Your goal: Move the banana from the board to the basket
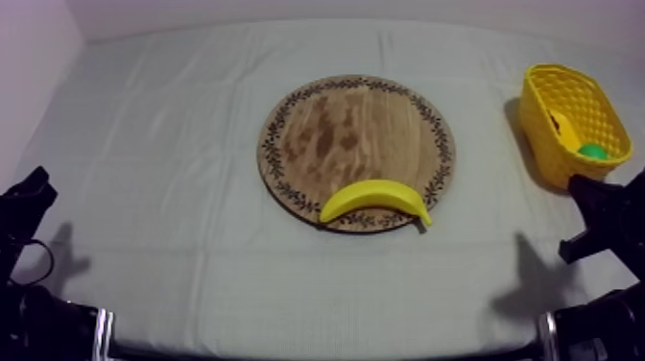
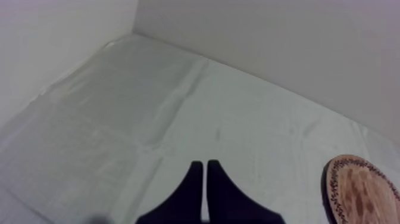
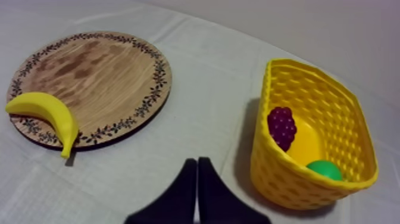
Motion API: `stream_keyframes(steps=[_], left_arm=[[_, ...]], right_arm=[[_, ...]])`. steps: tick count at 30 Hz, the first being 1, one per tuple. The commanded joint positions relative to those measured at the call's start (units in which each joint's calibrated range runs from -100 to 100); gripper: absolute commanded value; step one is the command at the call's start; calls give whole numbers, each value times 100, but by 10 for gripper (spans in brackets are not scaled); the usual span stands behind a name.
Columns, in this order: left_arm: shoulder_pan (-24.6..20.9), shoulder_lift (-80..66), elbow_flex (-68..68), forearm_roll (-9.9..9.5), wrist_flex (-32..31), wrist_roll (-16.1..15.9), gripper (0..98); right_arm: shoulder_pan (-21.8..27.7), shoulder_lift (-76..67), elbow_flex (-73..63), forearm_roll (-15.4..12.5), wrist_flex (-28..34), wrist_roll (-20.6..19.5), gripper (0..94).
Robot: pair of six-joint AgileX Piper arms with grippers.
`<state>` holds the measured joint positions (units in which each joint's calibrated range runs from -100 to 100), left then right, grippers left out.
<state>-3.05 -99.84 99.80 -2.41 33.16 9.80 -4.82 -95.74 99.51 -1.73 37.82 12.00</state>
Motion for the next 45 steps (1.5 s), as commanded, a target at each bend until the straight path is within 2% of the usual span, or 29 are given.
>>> stream_keyframes(steps=[1, 15, 25, 34, 40, 45], left_arm=[[-2, 2, -2, -1, -1, 0, 1], [-2, 2, -2, -1, -1, 0, 1], [-2, 2, -2, -1, -1, 0, 1], [-2, 2, -2, -1, -1, 0, 1], [-2, 2, -2, -1, -1, 0, 1], [-2, 2, -2, -1, -1, 0, 1]], right_arm=[[0, -1, 5, -1, 0, 4, 5], [-43, -1, 5, -35, 2, 40, 5], [-919, 3, 5, -116, 10, 58, 5], [-1637, 3, 15, -19, 9, -198, 5], [-1909, 152, -77, 29, -48, 49, 5], [-2123, 1143, -657, 138, 136, 304, 5]])
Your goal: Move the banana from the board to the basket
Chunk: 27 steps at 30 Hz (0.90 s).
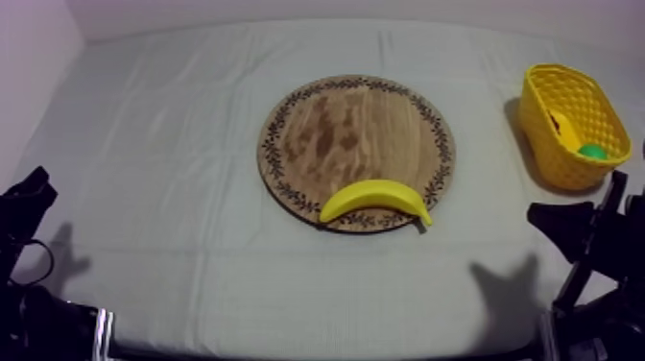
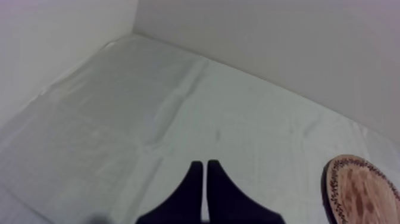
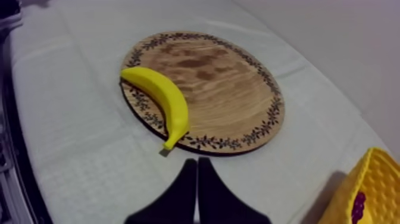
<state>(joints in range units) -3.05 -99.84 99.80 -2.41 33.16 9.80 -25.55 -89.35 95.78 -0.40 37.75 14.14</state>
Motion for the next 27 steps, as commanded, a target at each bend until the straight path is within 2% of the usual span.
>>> stream_keyframes(steps=[1, 5, 14, 20, 27], left_arm=[[-2, 2, -2, -1, -1, 0, 1], [-2, 2, -2, -1, -1, 0, 1], [-2, 2, -2, -1, -1, 0, 1], [-2, 2, -2, -1, -1, 0, 1], [-2, 2, -2, -1, -1, 0, 1]], right_arm=[[-100, 769, -518, 21, 281, 124, 5], [-348, 1801, -1716, 181, 983, 175, 5], [-1029, 3829, -4529, 866, 2725, 107, 5], [-1168, 4919, -5886, 1009, 3827, 533, 7], [-1128, 6312, -7207, 987, 4924, 1100, 7]])
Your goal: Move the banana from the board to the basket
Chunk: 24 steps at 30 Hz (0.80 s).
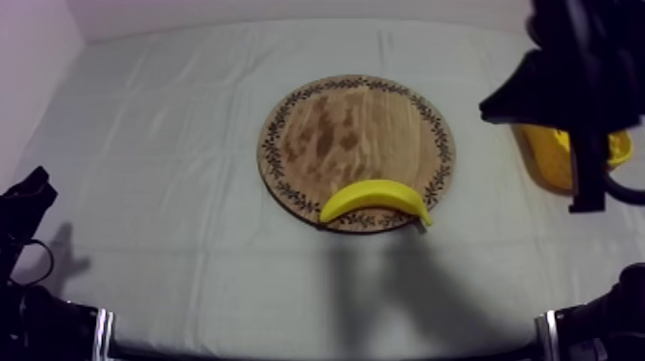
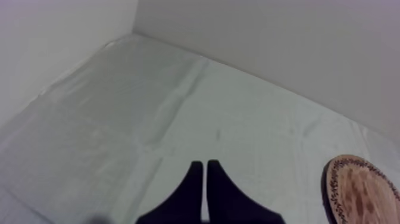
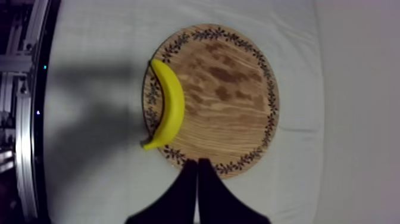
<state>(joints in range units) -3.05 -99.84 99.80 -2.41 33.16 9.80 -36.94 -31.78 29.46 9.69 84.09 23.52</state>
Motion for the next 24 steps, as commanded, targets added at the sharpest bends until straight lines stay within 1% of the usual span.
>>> stream_keyframes(steps=[1, 8, 12, 15, 20, 22, 24], left_arm=[[-2, 2, -2, -1, -1, 0, 1], [-2, 2, -2, -1, -1, 0, 1], [-2, 2, -2, -1, -1, 0, 1], [-2, 2, -2, -1, -1, 0, 1], [-2, 2, -2, -1, -1, 0, 1], [-2, 2, -2, -1, -1, 0, 1], [-2, 2, -2, -1, -1, 0, 1]], right_arm=[[25, 753, -775, -28, 417, 214, 7], [102, 2007, -2249, -57, 1123, 418, 7], [117, 2520, -2843, -12, 1279, 399, 7], [135, 2747, -3035, 12, 1314, 362, 26], [150, 2879, -3007, 8, 1330, 318, 96], [152, 2886, -2984, 3, 1331, 298, 166], [156, 2881, -2976, -3, 1332, 268, 272]])
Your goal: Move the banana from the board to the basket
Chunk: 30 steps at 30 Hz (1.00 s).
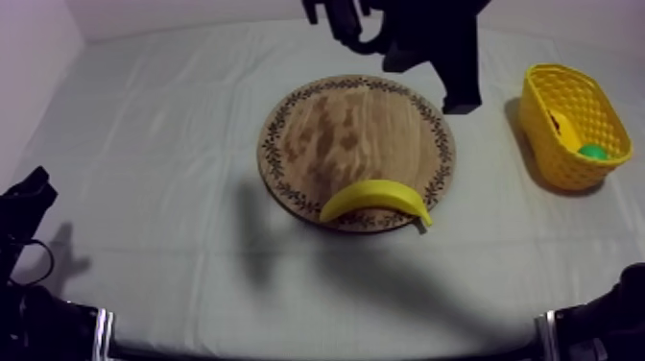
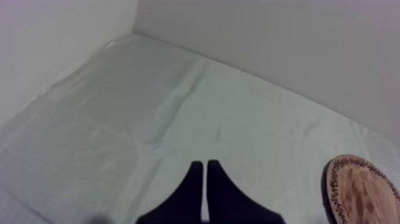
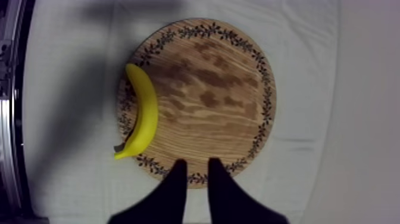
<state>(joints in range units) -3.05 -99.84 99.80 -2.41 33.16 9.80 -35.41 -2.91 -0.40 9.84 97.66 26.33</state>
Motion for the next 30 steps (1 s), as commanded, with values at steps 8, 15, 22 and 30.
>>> stream_keyframes(steps=[8, 15, 22, 30], left_arm=[[-2, 2, -2, -1, -1, 0, 1], [-2, 2, -2, -1, -1, 0, 1], [-2, 2, -2, -1, -1, 0, 1], [-2, 2, -2, -1, -1, 0, 1]], right_arm=[[25, -53, -57, -13, -24, -152, 693], [-5, -58, 9, 1, -24, -241, 835], [-99, 62, 790, -34, -235, -247, 838], [-103, 495, 1738, -93, -900, -260, 837]])
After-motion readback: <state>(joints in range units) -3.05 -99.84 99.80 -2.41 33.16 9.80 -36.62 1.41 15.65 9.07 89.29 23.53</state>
